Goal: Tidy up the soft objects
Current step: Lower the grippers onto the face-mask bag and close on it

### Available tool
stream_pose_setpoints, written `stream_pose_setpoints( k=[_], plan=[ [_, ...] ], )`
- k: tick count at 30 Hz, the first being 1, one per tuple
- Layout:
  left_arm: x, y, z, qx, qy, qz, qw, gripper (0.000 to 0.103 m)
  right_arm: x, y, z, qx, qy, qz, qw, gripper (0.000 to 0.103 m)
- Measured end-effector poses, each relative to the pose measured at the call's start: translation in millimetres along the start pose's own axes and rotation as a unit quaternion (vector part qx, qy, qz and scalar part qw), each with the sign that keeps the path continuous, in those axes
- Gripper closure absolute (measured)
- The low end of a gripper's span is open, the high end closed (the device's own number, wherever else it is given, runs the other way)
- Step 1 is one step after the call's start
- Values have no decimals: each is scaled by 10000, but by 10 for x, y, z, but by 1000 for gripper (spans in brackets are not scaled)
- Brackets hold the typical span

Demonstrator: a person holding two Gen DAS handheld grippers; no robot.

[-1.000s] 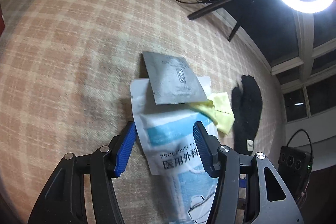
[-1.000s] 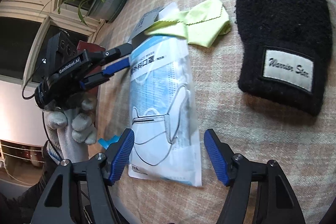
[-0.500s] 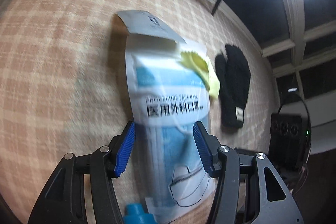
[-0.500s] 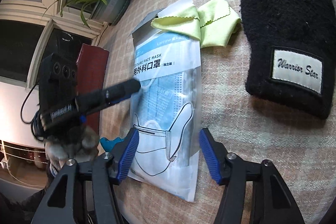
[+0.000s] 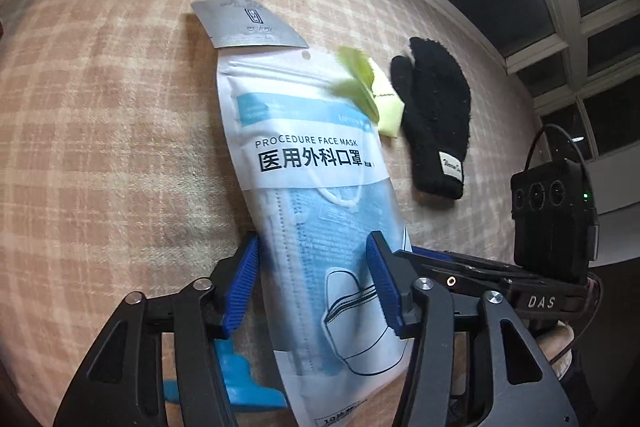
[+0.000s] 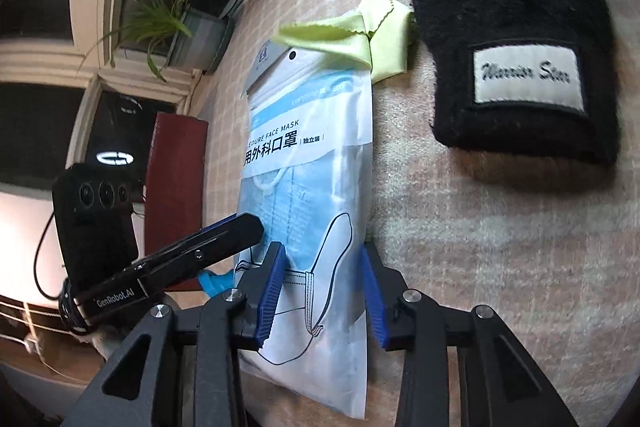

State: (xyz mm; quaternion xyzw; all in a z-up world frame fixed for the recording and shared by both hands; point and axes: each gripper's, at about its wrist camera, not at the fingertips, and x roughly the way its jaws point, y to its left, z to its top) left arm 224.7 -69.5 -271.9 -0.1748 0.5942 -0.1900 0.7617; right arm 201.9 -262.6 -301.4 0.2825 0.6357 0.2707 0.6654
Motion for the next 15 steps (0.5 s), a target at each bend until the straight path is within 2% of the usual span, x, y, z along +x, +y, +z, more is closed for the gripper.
stream_pose_setpoints(
  k=[15],
  plan=[
    [-522, -60, -153, -80, -549, -135, 9984, 56, -223, 501, -154, -378, -231, 34, 9990, 69]
  ],
)
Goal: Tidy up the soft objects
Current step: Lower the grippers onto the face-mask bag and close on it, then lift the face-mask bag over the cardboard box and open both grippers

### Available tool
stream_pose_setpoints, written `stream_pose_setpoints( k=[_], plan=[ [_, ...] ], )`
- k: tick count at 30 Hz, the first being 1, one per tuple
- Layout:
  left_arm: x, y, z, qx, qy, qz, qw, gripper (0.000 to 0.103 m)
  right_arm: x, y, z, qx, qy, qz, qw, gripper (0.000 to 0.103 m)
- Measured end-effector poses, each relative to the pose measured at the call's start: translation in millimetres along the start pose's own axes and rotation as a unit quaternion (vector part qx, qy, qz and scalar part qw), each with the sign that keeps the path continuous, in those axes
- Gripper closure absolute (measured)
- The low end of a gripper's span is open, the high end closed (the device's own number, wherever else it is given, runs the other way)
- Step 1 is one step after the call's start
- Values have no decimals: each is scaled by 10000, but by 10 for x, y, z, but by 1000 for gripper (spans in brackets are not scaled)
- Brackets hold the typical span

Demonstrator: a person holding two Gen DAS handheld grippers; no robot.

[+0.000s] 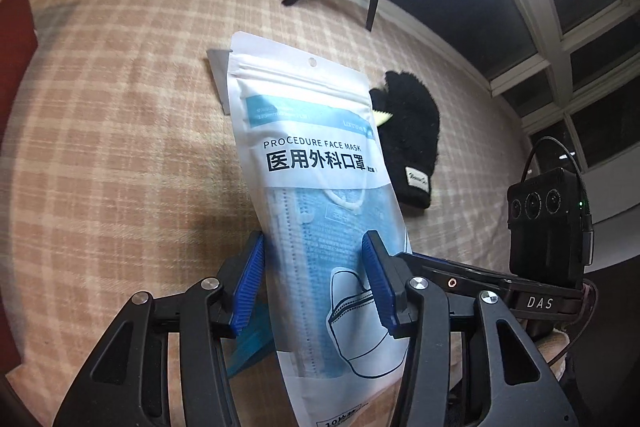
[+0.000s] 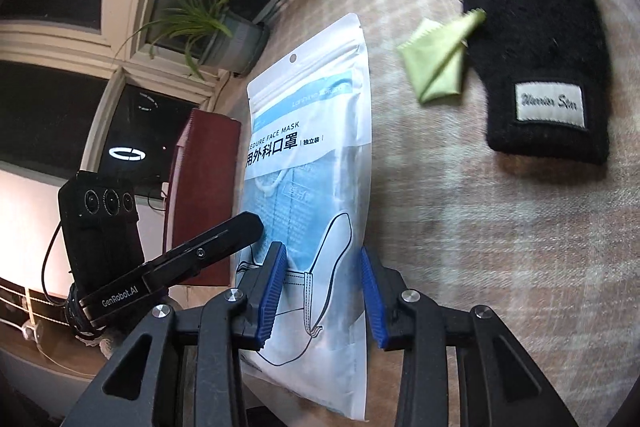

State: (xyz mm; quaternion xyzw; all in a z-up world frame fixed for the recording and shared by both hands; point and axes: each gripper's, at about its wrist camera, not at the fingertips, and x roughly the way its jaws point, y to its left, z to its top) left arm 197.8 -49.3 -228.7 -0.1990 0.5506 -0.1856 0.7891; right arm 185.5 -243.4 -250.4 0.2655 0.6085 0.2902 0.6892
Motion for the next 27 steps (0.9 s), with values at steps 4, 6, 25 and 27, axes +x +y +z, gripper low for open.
stream_pose_setpoints(
  k=[4, 6, 25, 27],
  plan=[
    [-172, -2, -22, 16, -186, -18, 9998, 56, -30, 202, -7, -142, -31, 19, 9999, 69],
    [-253, 5, -26, 9, -269, -30, 9996, 56, -30, 300, -5, -213, -37, 31, 9998, 69],
    [-1319, 642, -100, -341, -1242, 178, 9915, 56, 508, 1499, -12, -1104, 192, 249, 9934, 69],
    [-1435, 752, -110, -409, -1342, 214, 9899, 55, 605, 1627, -22, -1201, 241, 289, 9921, 69]
  ],
)
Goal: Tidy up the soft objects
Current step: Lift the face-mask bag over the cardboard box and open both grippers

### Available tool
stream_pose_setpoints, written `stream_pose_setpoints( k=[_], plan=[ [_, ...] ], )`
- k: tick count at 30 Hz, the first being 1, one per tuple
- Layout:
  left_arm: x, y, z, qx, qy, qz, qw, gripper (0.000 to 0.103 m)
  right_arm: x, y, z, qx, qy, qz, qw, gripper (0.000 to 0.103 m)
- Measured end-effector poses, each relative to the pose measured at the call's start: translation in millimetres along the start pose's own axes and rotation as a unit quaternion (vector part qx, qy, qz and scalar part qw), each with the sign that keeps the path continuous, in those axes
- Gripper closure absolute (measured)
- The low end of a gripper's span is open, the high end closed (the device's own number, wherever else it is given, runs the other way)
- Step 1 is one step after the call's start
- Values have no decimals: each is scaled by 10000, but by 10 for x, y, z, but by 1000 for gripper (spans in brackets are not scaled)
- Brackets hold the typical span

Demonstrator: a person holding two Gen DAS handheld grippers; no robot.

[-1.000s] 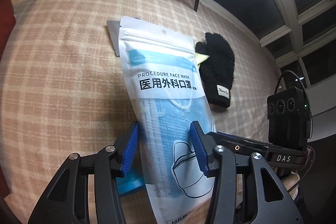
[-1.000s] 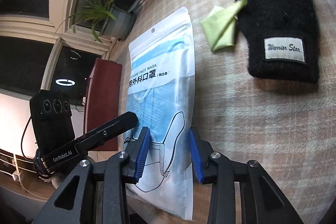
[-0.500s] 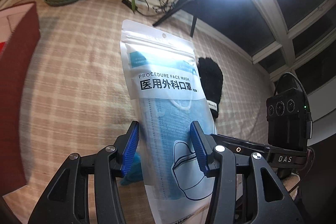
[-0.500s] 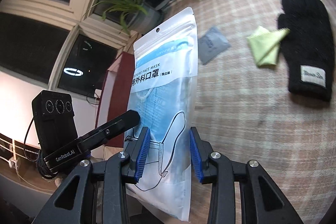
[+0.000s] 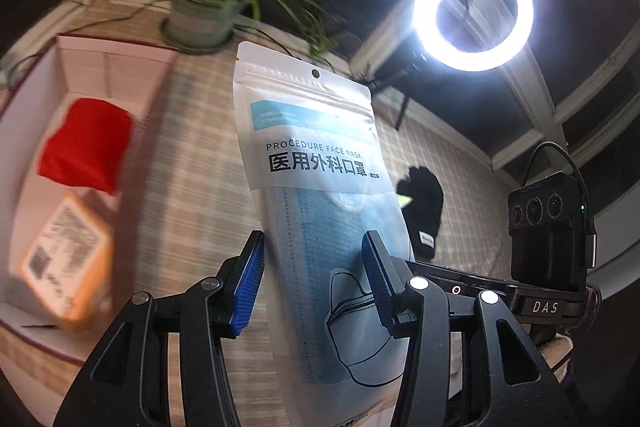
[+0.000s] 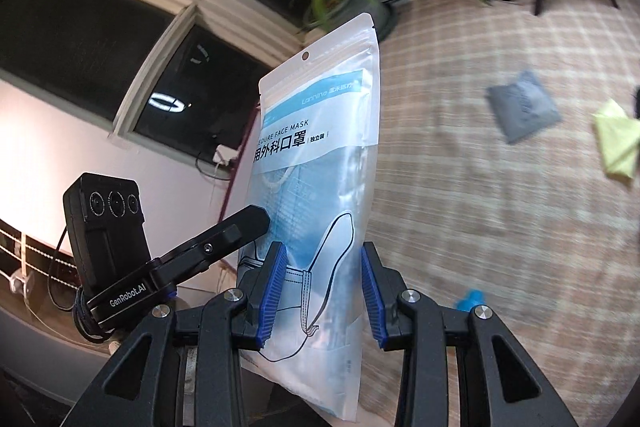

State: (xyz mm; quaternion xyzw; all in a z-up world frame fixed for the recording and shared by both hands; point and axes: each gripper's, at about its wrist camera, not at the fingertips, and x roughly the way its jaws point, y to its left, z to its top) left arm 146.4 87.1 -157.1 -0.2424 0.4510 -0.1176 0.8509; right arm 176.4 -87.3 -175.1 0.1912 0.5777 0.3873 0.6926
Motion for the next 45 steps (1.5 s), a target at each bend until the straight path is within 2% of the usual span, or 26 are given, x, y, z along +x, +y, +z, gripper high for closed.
stream_pose_setpoints(
  k=[14, 26, 34, 40, 41, 45],
  plan=[
    [-591, 924, 141, -506, -452, 412, 9968, 55, 935, 801, 186, -371, 404, 193, 9983, 69],
    [-747, 1577, 251, -912, -470, 477, 9936, 55, 1568, 1154, 257, -563, 640, -30, 9964, 69],
    [-712, 1798, 278, -1059, -398, 413, 9927, 55, 1744, 1161, 309, -519, 642, -230, 9963, 69],
    [-665, 1890, 270, -1129, -333, 406, 9922, 55, 1747, 1122, 341, -457, 573, -349, 9967, 69],
    [-663, 1899, 268, -1140, -333, 425, 9920, 57, 1732, 1115, 342, -474, 537, -387, 9967, 69],
    [-661, 1895, 254, -1105, -327, 457, 9923, 57, 1679, 1120, 349, -472, 459, -339, 9973, 67]
  ],
)
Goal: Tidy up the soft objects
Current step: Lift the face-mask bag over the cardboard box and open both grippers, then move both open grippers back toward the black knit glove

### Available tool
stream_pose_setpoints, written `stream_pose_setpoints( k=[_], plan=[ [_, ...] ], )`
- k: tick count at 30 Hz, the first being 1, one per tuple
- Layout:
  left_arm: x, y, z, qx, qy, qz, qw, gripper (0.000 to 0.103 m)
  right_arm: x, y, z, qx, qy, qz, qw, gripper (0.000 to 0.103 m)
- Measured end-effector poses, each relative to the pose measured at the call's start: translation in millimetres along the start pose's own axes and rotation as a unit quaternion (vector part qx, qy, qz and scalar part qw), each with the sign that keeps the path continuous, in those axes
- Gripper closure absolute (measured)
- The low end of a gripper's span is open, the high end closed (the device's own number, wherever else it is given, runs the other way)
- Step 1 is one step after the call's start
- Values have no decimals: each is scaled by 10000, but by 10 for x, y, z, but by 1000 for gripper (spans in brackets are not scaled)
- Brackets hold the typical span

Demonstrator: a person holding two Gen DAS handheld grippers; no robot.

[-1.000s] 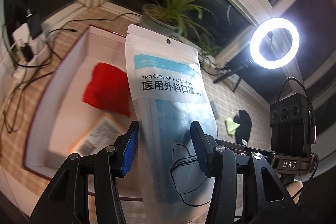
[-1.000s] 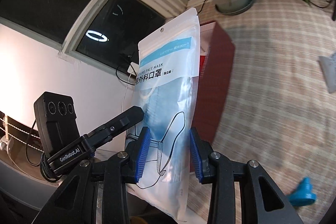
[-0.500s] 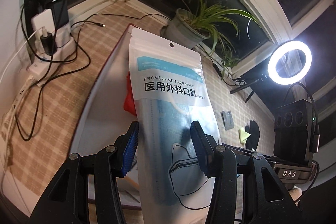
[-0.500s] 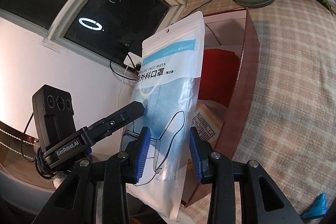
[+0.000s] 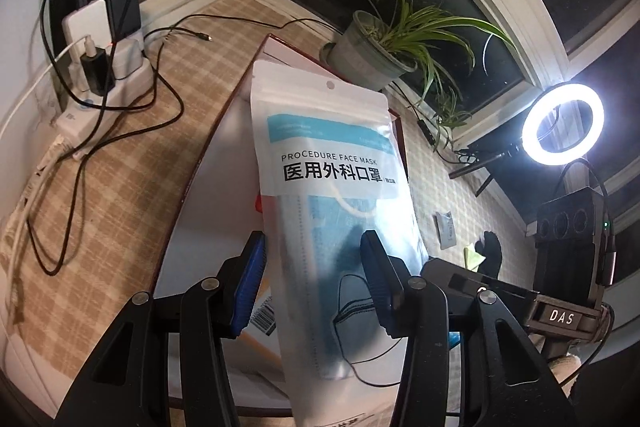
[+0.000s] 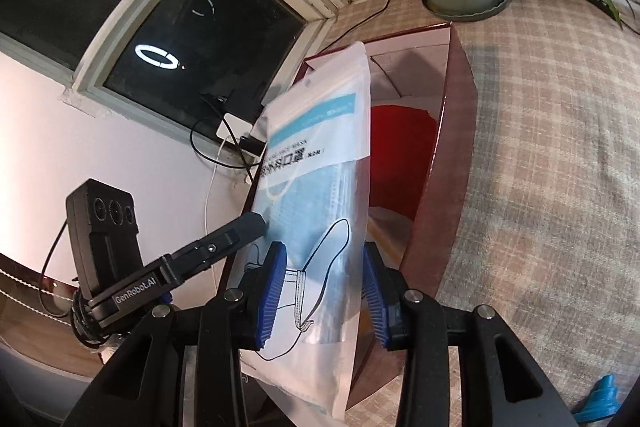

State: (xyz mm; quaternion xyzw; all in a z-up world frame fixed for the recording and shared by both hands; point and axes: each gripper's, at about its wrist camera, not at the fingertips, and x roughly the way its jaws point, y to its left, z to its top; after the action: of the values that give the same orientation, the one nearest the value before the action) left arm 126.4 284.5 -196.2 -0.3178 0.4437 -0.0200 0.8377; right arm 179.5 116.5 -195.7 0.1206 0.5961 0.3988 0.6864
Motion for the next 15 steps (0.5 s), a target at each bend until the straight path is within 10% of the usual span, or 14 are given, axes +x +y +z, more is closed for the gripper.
stream_pose_setpoints(
  k=[15],
  plan=[
    [-32, -234, 31, 298, -138, -52, 9994, 57, -377, 45, -21, -230, -411, 9, 9989, 62]
  ],
)
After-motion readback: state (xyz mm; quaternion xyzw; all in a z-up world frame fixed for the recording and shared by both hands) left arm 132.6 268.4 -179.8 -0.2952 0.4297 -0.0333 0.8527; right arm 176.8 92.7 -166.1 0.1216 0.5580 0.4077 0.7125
